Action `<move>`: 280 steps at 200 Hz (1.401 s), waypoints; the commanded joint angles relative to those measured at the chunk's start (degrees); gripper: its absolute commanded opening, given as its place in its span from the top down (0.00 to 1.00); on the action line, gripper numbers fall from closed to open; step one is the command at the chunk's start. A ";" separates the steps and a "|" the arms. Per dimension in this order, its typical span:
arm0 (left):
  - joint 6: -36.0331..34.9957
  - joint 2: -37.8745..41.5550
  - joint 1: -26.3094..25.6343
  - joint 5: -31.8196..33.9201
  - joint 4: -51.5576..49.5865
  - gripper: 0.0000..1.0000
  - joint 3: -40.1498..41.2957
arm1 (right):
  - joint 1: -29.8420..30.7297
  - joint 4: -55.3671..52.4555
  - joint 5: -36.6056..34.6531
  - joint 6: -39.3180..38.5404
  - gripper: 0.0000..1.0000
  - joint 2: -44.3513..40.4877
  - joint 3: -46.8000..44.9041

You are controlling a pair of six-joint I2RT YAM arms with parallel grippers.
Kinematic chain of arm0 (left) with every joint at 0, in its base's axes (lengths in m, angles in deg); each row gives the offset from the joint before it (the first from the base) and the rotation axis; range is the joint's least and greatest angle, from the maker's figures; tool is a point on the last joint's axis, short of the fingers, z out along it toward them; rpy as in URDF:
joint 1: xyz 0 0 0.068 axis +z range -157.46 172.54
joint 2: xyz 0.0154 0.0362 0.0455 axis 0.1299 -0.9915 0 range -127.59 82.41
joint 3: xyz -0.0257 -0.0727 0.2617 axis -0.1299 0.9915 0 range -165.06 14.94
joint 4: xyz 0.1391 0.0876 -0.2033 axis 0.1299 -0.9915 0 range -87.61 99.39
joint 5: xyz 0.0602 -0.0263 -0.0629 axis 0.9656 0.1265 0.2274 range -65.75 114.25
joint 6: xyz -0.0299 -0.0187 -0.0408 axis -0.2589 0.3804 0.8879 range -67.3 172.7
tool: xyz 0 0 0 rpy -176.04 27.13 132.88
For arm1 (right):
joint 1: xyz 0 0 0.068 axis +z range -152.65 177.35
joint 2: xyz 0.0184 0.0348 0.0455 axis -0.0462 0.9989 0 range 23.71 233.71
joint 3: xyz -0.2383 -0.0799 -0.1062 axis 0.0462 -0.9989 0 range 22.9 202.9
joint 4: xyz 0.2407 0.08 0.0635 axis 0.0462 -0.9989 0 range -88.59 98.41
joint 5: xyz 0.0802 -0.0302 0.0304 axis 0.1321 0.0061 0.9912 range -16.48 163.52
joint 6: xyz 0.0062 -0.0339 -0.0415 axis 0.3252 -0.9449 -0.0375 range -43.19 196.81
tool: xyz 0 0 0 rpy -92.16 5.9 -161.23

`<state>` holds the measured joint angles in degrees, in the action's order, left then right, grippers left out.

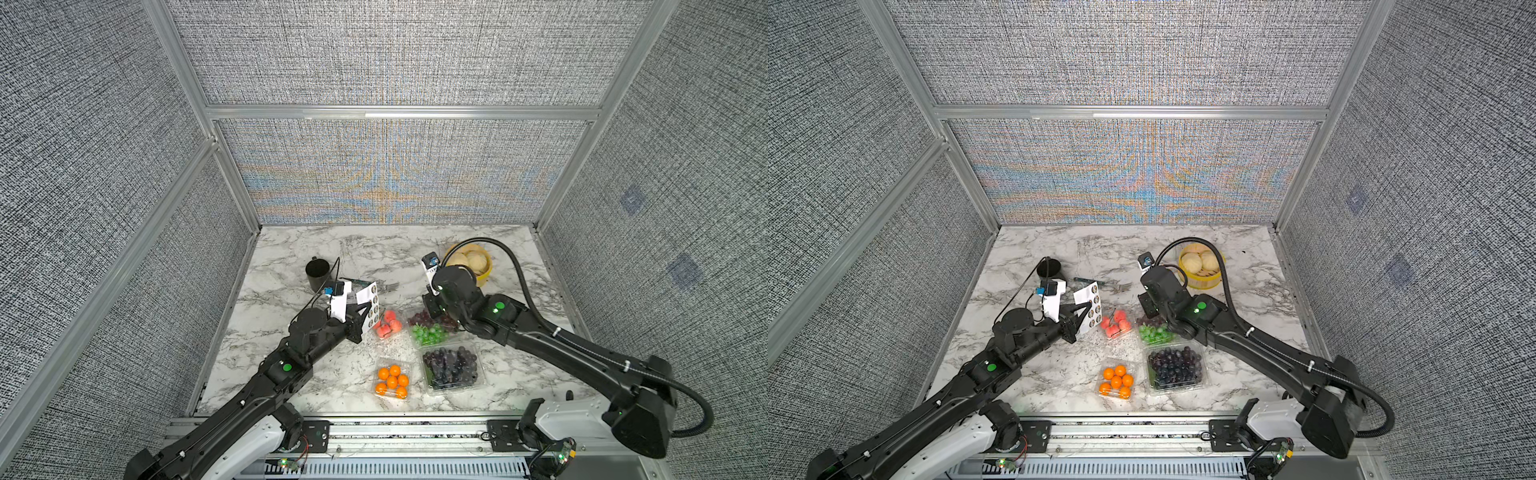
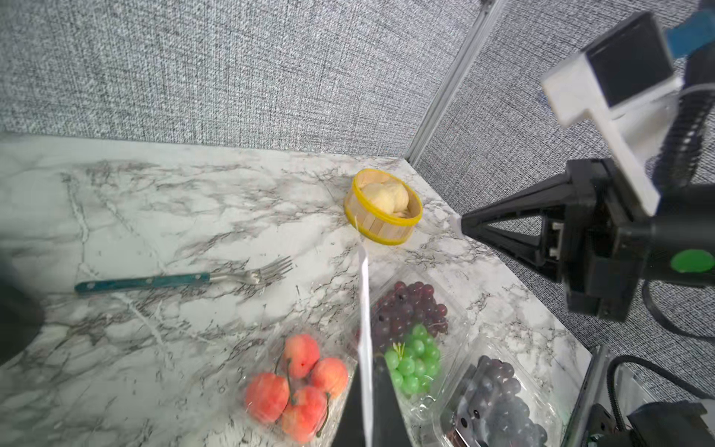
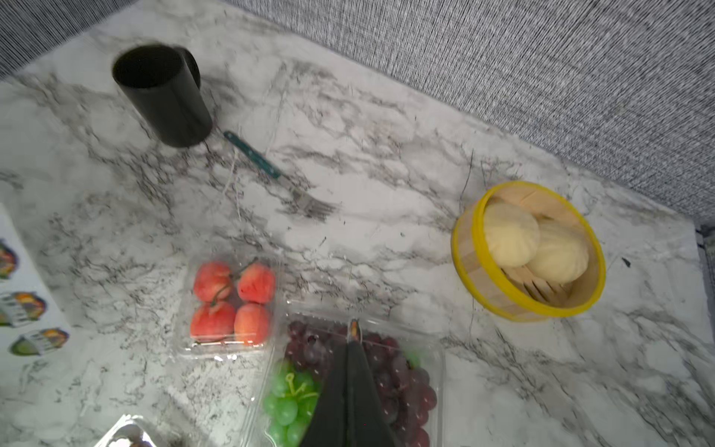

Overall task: Label fruit boxes
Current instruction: Stick the label on the fruit box.

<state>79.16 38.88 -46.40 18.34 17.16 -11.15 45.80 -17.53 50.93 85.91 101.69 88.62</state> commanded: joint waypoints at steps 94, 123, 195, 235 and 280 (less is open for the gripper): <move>5.75 -1.35 -0.04 -4.81 1.27 1.00 6.03 | -0.55 -12.43 -5.03 3.95 1.00 10.18 0.47; 5.36 -4.04 -0.04 -5.43 1.98 1.00 5.87 | -0.55 -11.74 -3.84 3.65 1.00 12.40 0.38; 5.50 -3.53 0.00 -4.68 2.51 1.00 6.90 | -0.50 -11.60 -0.54 4.59 1.00 15.40 0.13; 5.45 -2.97 -0.01 -4.55 2.30 1.00 7.15 | -1.65 -9.60 3.22 5.14 1.00 16.25 -1.08; 5.82 -2.97 0.00 -4.98 2.51 1.00 7.50 | -6.52 -4.74 13.11 7.35 1.00 12.81 -6.04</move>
<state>84.67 35.93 -46.40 13.77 17.90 -3.81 41.29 -24.08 57.05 91.51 115.74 84.66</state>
